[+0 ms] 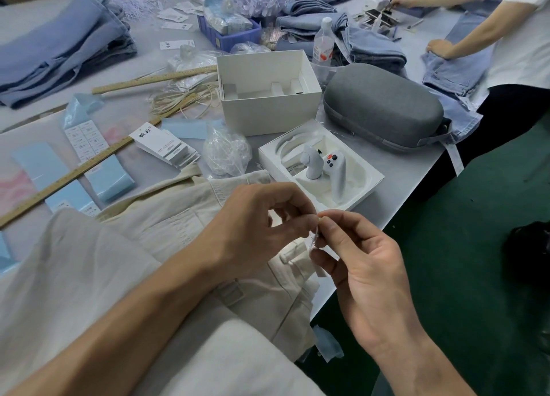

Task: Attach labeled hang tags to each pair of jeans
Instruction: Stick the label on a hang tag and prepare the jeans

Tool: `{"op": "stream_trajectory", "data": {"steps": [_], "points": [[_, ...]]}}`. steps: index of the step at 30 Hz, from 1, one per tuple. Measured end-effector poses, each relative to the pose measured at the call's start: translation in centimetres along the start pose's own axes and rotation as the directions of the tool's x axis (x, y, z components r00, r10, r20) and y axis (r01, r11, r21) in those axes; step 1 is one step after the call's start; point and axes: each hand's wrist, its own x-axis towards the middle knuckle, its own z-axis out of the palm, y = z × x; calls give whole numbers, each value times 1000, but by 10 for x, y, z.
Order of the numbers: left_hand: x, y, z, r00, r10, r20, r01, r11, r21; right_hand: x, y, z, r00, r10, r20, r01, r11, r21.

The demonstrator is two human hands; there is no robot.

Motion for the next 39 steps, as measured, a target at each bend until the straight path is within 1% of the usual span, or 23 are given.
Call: {"op": "stream_trajectory", "data": {"steps": [6,9,11,13,15,16,17,19,20,21,22,24,25,26,27,29,31,33,34,35,36,38,39], "points": [[2,-2,1,1000,-28,-3,27,997,-67,3,3,-7,997,-44,58,46,998,-31],[5,4,0,997,-83,-11,83,997,-11,9,3,-8,995,-87,48,95,977,-189],[6,10,-17,987,-104,-119,112,992,62,12,0,-9,981,-174,88,194,905,-378],[-6,11,-53,941,-92,-326,128,987,92,15,-2,-10,950,-266,165,313,793,-523],[-42,2,-92,843,-131,-521,229,965,128,16,-2,-13,918,-321,234,395,681,-617],[-69,-7,-107,781,-201,-591,354,922,154,15,-2,-13,903,-334,270,427,640,-639],[-99,-17,-117,707,-322,-630,529,832,168,15,-1,-13,893,-339,297,449,615,-648],[-157,-35,-123,484,-639,-597,858,480,181,17,0,-11,886,-330,326,463,607,-646],[-180,-41,-121,391,-722,-571,919,339,202,19,1,-9,886,-318,337,463,614,-639],[-197,-44,-119,354,-744,-566,935,297,195,20,2,-5,884,-307,351,466,619,-632],[-210,-42,-118,359,-725,-587,928,347,138,23,3,0,878,-302,371,477,620,-623],[-224,-29,-114,421,-668,-614,791,602,-112,26,3,10,864,-295,408,498,625,-601],[-227,-18,-109,448,-681,-579,696,672,-252,27,1,18,853,-287,435,510,630,-585],[-225,-11,-106,494,-707,-506,600,699,-390,27,-1,23,844,-289,452,522,638,-567],[-223,-6,-103,530,-723,-442,483,686,-544,27,-4,30,834,-295,466,532,651,-541],[-211,-5,-103,575,-728,-373,258,594,-762,24,-14,42,813,-322,485,555,681,-478],[-180,-2,-104,641,-675,-365,15,486,-874,16,-28,53,789,-366,493,585,692,-423],[-137,8,-103,712,-584,-389,-163,401,-901,4,-46,61,772,-409,486,606,702,-374],[-116,16,-99,760,-525,-383,-210,359,-910,-4,-56,64,762,-434,481,621,700,-353],[-98,23,-94,805,-474,-356,-199,348,-916,-13,-66,66,749,-463,473,640,690,-337],[-84,28,-87,840,-440,-317,-139,390,-910,-22,-74,69,729,-502,466,668,671,-322],[-73,33,-75,872,-418,-253,18,546,-838,-40,-86,75,683,-544,487,718,622,-312],[-77,32,-69,880,-412,-234,85,623,-778,-48,-89,79,634,-561,532,766,549,-334]]}}
